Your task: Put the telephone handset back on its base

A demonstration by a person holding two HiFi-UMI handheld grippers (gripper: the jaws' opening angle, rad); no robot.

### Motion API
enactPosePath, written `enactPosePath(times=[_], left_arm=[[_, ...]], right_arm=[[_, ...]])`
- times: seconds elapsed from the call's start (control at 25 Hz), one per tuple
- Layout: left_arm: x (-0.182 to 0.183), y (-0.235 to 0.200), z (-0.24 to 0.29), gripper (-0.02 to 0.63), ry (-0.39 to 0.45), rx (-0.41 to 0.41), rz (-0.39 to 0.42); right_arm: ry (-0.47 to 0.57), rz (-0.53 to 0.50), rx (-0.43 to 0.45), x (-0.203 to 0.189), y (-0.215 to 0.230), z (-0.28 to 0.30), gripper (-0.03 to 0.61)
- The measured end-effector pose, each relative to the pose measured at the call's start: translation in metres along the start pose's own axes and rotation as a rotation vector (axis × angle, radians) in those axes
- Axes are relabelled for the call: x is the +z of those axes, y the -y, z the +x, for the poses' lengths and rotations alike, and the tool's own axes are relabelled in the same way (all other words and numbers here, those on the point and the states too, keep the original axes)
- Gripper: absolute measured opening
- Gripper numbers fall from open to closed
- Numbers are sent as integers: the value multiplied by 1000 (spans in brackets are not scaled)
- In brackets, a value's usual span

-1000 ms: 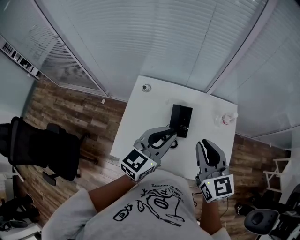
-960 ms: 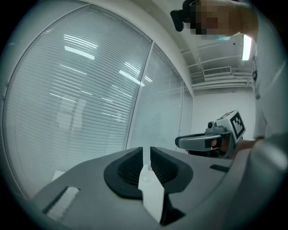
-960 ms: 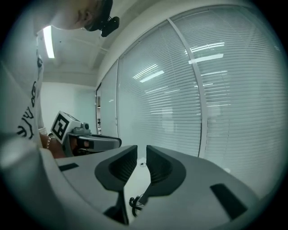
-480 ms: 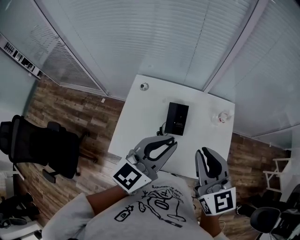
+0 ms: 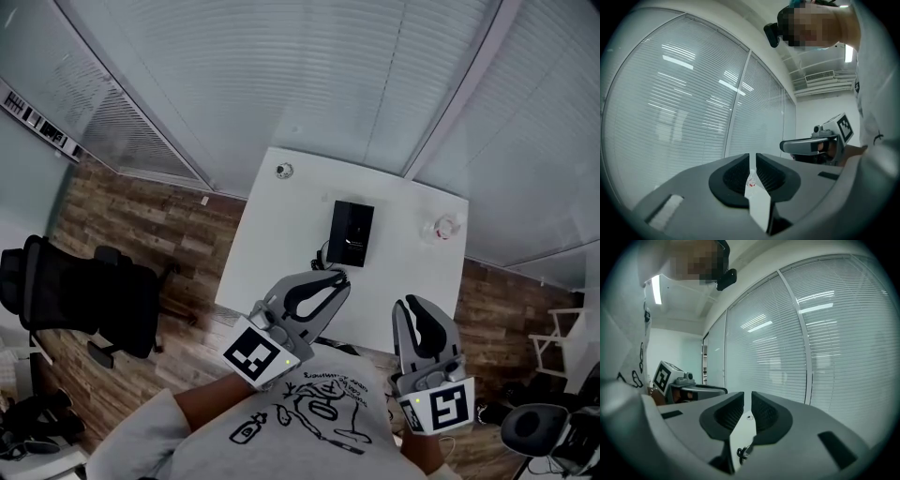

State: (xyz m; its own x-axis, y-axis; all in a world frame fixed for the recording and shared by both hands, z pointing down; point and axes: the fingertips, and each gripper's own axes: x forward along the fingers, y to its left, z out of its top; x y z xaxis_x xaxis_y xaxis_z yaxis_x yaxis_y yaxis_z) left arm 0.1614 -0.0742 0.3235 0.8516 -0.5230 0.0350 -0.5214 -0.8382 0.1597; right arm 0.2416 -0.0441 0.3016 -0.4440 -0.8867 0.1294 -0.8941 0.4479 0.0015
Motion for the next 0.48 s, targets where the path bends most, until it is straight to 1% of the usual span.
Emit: enactPosePath(times=[0.48], left_arm=[[9,-6,0,44,11,-4,6]], right_arm=[[10,-9,5,9,-5,8,44]])
